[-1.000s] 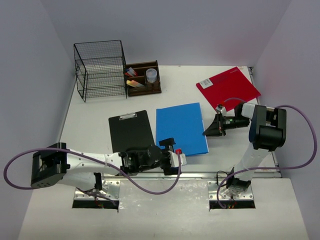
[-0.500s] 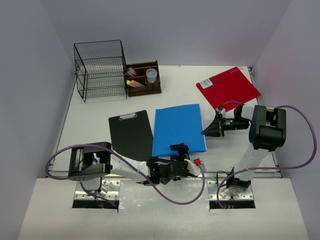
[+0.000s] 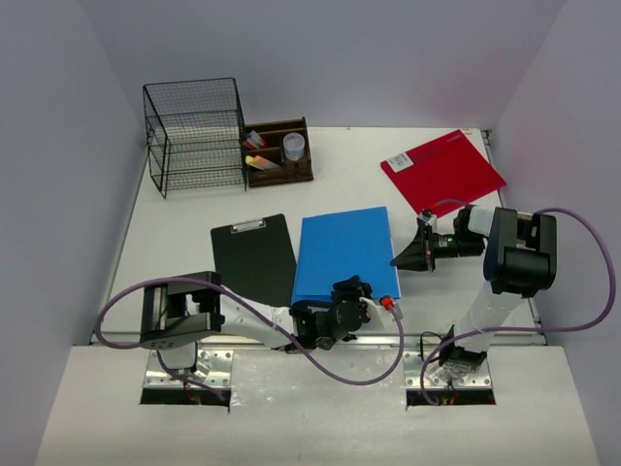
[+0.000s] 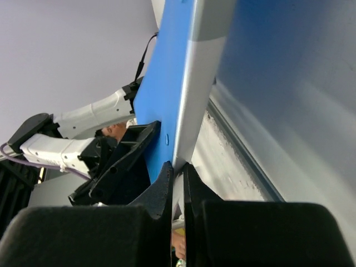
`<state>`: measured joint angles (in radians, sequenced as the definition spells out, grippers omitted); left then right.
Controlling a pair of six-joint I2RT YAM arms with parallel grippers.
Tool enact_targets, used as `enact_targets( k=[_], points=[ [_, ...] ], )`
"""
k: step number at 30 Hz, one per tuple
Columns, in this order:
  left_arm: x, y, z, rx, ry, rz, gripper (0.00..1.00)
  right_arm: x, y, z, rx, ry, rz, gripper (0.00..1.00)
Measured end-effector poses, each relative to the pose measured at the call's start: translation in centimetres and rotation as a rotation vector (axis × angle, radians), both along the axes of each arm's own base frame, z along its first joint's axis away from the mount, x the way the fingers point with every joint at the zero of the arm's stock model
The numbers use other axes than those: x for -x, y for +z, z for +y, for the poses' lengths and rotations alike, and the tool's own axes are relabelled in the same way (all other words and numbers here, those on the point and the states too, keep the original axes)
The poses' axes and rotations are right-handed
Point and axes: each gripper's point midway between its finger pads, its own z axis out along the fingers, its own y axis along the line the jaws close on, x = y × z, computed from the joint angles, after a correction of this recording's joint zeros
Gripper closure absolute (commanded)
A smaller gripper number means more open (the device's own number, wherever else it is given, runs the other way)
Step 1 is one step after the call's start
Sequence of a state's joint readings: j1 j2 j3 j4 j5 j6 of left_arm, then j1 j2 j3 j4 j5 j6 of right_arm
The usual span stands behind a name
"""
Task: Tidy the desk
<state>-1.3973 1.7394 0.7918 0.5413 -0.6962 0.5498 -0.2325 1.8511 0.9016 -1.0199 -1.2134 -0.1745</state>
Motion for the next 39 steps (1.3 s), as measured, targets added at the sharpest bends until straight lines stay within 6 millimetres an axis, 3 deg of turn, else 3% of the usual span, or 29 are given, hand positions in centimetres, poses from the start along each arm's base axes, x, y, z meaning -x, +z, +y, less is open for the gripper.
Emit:
enact_targets(
  k=[1, 3, 7, 11, 18, 23, 30, 39],
  points=[
    [0.0, 0.5, 0.1, 0.007, -0.002, 0.006, 0.87, 0.1, 0.2, 0.0, 0.003, 0.003, -0.011, 0.99],
    [0.1, 2.2, 0.5, 0.036, 0.003, 0.025, 1.0, 0.2, 1.0, 0.0, 0.005, 0.004, -0.025, 0.86],
    [0.6, 5.3, 1.6, 0.074, -0.006, 0.077, 1.0, 0.1, 3.2, 0.1, 0.0, 0.003, -0.059, 0.48],
    [1.7, 8.8, 3.1, 0.184, -0.06, 0.183, 1.0, -2.0, 4.6, -0.5, 0.049, 0.016, -0.184, 0.3],
    [0.3, 14.2, 7.8, 0.363, -0.069, 0.3, 1.0, -6.6, 9.0, -2.0, 0.17, 0.026, -0.453, 0.25],
    [1.0, 15.8, 11.0, 0.431, -0.105, 0.33, 1.0, -8.9, 13.8, -2.7, 0.238, 0.029, -0.697, 0.23],
    [2.7, 16.6, 12.3, 0.514, -0.172, 0.416, 1.0, -8.0, 18.1, -2.5, 0.312, 0.052, -1.044, 0.21],
    [3.3, 17.1, 12.2, 0.579, -0.189, 0.486, 1.0, -6.8, 18.3, -2.0, 0.318, 0.083, -1.216, 0.21]
  ],
)
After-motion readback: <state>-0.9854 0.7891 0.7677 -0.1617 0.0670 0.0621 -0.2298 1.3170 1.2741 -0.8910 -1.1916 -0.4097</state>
